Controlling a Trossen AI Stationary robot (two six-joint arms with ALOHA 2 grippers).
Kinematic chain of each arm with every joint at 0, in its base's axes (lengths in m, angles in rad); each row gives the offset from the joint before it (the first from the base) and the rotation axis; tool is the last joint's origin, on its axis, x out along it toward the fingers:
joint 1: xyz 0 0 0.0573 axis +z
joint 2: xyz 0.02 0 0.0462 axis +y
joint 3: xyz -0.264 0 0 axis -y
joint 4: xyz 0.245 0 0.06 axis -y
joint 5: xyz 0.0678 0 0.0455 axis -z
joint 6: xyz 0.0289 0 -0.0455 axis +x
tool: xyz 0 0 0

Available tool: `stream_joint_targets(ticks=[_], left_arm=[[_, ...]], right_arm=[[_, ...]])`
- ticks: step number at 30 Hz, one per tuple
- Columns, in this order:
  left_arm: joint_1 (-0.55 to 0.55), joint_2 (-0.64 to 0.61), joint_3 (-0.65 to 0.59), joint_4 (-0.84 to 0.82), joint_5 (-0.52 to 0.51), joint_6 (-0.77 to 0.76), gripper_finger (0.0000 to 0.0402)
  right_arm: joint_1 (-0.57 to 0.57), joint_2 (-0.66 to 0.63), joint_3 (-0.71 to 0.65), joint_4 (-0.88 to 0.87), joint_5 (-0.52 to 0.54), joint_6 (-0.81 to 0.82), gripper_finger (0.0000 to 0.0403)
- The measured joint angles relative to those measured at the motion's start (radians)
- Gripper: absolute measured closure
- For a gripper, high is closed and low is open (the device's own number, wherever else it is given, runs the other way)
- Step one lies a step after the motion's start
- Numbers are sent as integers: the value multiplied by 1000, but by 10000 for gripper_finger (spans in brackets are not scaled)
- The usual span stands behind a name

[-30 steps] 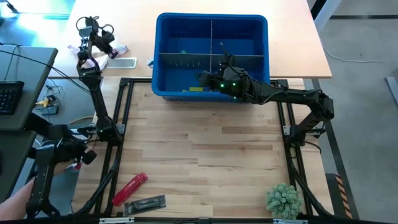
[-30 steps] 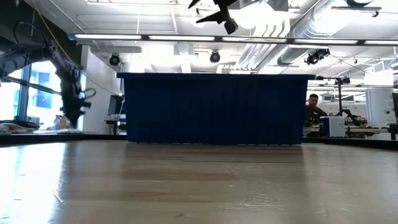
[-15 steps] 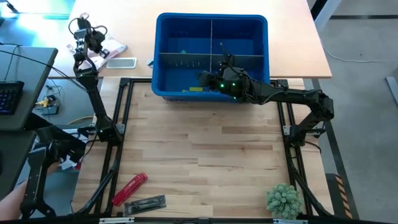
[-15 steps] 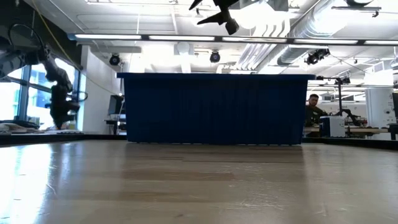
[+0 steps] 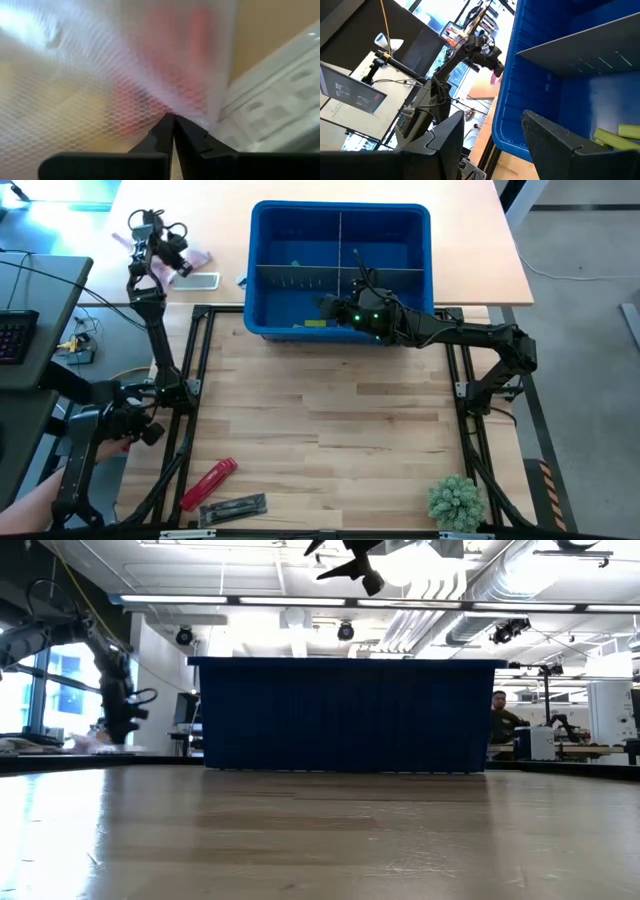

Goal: Sort blocks

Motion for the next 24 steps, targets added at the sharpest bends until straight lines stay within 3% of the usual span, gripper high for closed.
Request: stream_joint_targets(ticks=[8,24], left_arm=[[-56,-64,-2,-58,187,27,401],[123,-427,1,-156,561,-20,401]], right_arm=[[-8,0,0,3,15,66,217],[-9,0,0,0,10,42,217]])
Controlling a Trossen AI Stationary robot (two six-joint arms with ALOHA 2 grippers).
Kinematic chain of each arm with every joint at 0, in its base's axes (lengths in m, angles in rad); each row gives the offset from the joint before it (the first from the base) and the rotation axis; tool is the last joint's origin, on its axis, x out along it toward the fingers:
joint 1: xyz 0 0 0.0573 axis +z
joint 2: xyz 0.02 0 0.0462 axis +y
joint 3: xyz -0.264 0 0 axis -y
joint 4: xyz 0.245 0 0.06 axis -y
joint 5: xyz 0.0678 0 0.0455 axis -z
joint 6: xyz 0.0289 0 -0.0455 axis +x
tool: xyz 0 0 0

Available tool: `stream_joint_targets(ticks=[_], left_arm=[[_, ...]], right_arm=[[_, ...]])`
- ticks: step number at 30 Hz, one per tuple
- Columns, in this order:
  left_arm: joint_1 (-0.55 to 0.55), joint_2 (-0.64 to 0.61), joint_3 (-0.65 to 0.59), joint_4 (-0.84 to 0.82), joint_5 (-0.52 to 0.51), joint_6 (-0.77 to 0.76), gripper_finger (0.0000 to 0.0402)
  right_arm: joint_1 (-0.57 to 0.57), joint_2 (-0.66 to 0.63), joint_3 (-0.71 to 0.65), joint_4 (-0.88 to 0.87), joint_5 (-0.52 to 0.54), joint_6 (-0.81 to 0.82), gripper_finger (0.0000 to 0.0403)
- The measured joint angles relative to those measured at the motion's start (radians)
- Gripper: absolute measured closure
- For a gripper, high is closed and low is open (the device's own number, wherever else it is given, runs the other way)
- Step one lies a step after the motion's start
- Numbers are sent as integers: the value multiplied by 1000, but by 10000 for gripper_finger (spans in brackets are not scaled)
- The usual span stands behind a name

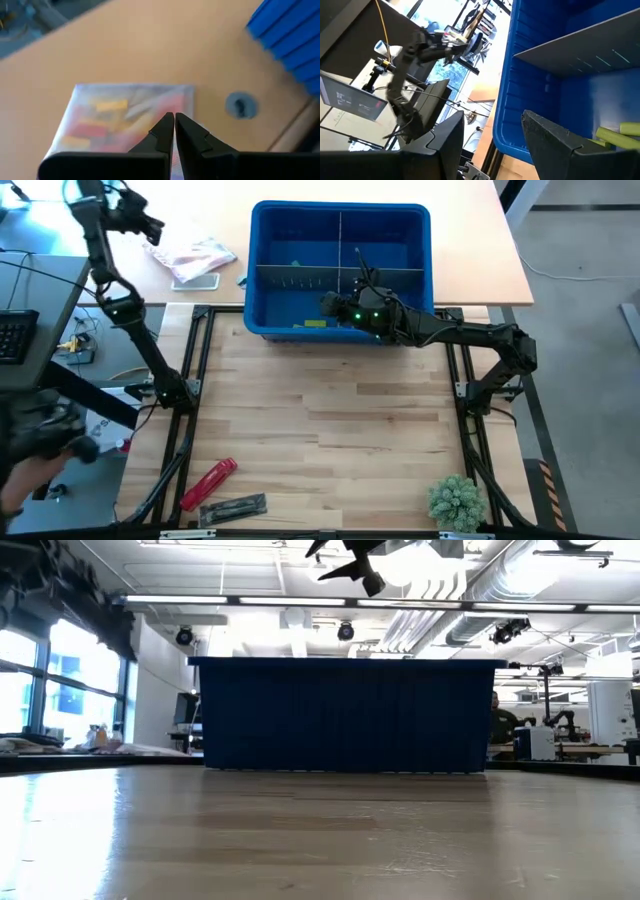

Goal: Sort blocks

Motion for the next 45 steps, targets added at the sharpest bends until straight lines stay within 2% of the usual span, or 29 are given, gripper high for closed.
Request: stream_joint_targets(ticks=[9,20,22,25,30,38,45], left_arm=[[122,-205,0,-179,257,-35,401],[330,-486,0,-339,424,-68,402],[366,-538,0,-364,430,-68,402],[448,-611,0,-382,437,-70,402],[611,-707,0,-393,506,-95,402],[768,-836,0,-395,566,-131,402],[790,-919,0,-395,640,-272,402]], right_arm=[[-6,0,0,0,-1,-36,217],[-6,0,0,0,-1,-43,217],[-6,0,0,-3,-1,-43,217],[-6,0,0,-21,-7,-43,217],[-6,0,0,-73,-25,-49,217],[-6,0,0,-154,-52,-330,217],[-19,0,0,-152,-48,-434,217]])
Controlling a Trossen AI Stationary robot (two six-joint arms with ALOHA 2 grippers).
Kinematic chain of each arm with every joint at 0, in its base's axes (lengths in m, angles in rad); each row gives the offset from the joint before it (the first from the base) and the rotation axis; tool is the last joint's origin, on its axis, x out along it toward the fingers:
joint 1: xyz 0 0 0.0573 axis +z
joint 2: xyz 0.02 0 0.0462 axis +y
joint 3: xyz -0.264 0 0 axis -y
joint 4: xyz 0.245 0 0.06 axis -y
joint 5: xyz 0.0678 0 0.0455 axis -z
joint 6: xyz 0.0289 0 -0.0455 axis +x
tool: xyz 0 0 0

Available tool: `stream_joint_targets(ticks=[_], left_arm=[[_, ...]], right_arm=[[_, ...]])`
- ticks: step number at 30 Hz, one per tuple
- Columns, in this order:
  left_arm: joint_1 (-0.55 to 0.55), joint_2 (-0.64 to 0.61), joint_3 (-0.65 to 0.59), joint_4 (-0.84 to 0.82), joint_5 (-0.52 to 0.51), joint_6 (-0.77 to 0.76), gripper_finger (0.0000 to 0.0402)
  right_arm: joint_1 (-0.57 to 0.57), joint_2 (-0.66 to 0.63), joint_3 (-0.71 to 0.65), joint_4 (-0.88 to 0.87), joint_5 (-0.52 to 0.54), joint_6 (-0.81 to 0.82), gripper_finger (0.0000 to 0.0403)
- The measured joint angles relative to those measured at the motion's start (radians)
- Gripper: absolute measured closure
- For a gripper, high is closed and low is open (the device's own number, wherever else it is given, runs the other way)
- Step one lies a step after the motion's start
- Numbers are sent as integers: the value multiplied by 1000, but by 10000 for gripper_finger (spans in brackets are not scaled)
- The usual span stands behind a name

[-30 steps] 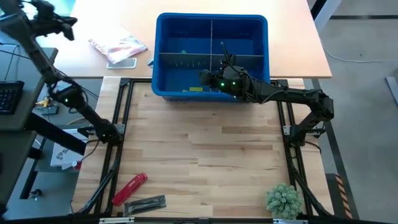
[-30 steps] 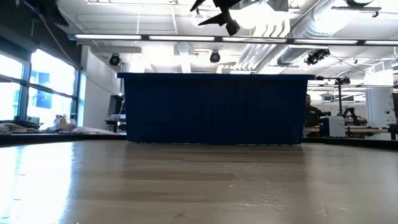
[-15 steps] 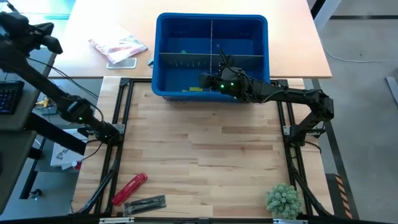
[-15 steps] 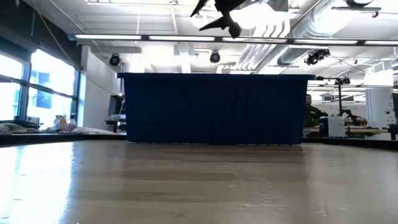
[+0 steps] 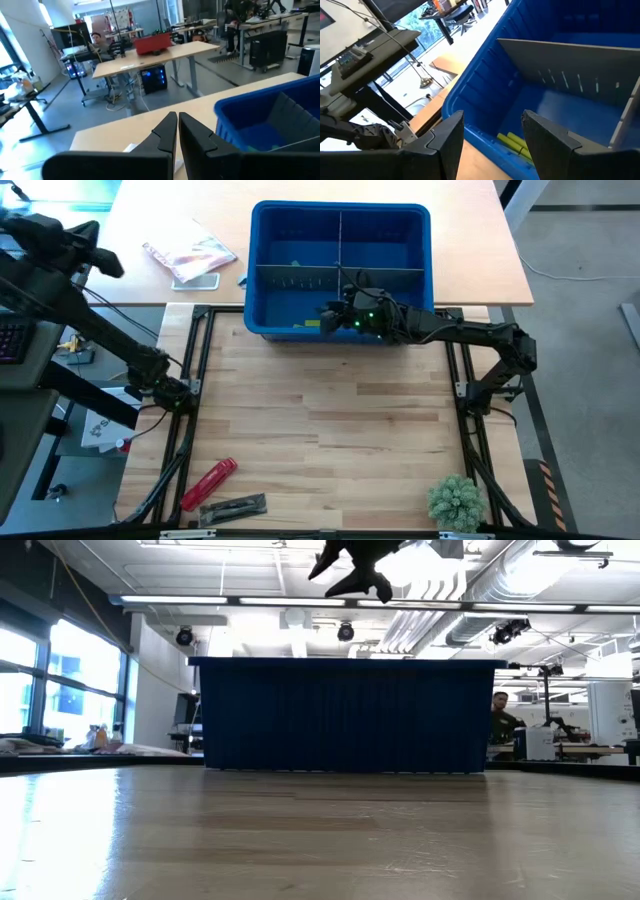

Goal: Sort blocks

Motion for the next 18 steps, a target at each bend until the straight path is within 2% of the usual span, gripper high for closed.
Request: stream_joint_targets(ticks=[4,10,18], left_arm=[[-1,-56,1,0,57,-57,402],[-1,-118,1,4,210,-219,402],[-1,-164,0,6,256,-337,402]], right_arm=[[-9,0,0,0,1,-5,217],[-15,0,0,0,2,-2,217],[-15,0,0,0,2,-2,217]])
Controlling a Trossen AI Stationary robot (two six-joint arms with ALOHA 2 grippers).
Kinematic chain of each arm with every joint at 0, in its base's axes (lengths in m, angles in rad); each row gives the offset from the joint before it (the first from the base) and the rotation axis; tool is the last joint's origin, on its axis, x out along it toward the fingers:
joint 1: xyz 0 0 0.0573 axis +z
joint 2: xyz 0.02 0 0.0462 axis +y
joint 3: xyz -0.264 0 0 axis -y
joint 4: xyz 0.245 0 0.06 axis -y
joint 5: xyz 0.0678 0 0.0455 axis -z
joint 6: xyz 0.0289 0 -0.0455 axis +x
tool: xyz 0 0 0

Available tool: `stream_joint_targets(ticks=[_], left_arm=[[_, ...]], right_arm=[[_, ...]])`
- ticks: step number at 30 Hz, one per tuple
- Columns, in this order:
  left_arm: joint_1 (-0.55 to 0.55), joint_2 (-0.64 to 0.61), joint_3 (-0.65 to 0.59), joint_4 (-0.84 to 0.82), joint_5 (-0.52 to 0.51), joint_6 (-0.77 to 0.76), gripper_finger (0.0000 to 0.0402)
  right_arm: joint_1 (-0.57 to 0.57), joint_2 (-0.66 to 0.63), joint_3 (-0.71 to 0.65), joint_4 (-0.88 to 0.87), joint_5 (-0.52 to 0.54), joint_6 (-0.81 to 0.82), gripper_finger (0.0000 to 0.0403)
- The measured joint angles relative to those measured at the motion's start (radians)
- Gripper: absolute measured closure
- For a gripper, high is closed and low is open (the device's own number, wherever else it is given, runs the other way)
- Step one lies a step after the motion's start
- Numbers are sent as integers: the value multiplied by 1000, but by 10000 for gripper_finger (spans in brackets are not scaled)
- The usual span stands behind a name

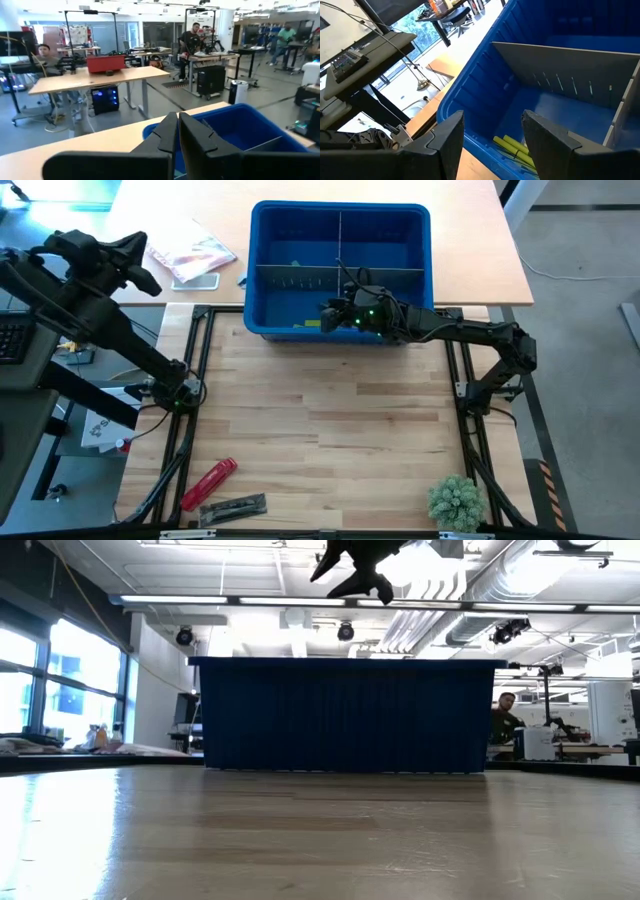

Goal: Sort blocks

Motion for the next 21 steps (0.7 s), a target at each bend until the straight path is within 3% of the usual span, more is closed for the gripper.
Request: stream_joint_targets(ticks=[7,16,21], left_arm=[[56,-35,4,115,2,-86,402],[116,-33,2,262,-161,-363,402],[125,-38,3,324,-131,-496,402]], right_arm=[[1,0,0,0,0,0,217],[1,0,0,-3,0,0,217],[1,0,0,-5,0,0,217]])
